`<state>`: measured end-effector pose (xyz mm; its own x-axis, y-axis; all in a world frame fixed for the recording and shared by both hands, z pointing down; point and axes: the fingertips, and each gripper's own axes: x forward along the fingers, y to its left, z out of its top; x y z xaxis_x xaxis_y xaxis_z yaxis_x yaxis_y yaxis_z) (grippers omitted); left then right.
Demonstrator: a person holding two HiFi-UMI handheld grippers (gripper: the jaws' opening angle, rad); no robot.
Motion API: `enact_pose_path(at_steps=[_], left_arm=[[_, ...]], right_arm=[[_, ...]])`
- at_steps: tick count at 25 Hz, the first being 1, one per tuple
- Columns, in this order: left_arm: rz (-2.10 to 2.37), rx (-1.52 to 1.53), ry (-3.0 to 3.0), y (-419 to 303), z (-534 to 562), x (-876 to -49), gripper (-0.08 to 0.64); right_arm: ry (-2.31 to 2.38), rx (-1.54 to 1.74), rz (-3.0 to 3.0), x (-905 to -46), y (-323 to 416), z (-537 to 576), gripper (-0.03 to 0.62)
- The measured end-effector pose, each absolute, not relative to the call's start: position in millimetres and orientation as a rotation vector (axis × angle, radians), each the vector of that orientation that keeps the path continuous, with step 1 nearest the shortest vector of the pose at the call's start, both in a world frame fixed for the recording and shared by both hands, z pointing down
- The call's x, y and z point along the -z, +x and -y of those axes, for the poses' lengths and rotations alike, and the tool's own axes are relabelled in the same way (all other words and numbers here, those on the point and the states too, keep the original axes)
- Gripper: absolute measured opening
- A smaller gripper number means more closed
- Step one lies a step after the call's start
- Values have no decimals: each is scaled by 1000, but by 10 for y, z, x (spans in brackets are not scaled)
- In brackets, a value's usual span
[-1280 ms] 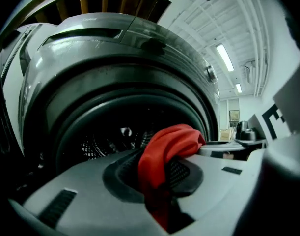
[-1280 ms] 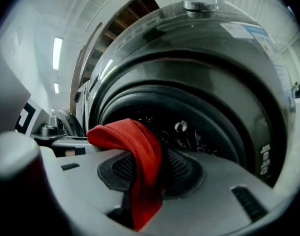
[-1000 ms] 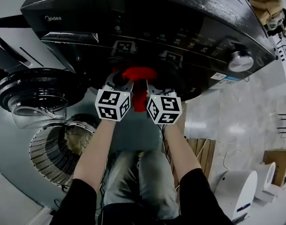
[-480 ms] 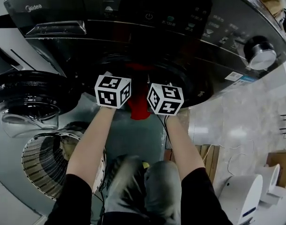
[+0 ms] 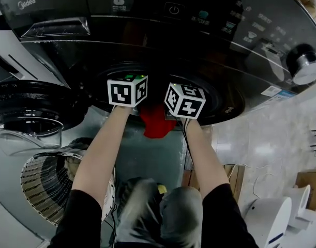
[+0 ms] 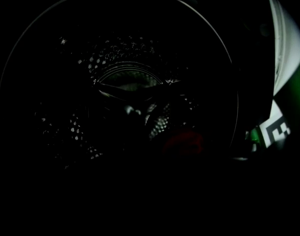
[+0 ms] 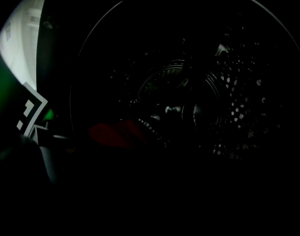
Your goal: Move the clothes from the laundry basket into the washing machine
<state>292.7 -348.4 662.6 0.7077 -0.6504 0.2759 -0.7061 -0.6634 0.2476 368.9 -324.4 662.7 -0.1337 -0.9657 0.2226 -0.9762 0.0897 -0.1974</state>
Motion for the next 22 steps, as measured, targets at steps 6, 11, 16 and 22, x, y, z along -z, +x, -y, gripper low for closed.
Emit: enact_pose_path(at_steps=[6,11,16,22], left_arm=[[1089,-258,2538,2865,3522,-6636,200],[1148,-274,2549,2800,3497,-6626,237],[1183,-281,2562,2758,3479,-6616,265],[1210,-325,2532,2681,3423,-6697,278]], right_arm=[[2066,-513,2238,-6693,3749,3241,203],[2091,-539,2220,-6712,3789,3206,250],[2096,-515,2192,-6677,3791,3158,253],[2071,-509,2147,-6741,3755,3095,255]])
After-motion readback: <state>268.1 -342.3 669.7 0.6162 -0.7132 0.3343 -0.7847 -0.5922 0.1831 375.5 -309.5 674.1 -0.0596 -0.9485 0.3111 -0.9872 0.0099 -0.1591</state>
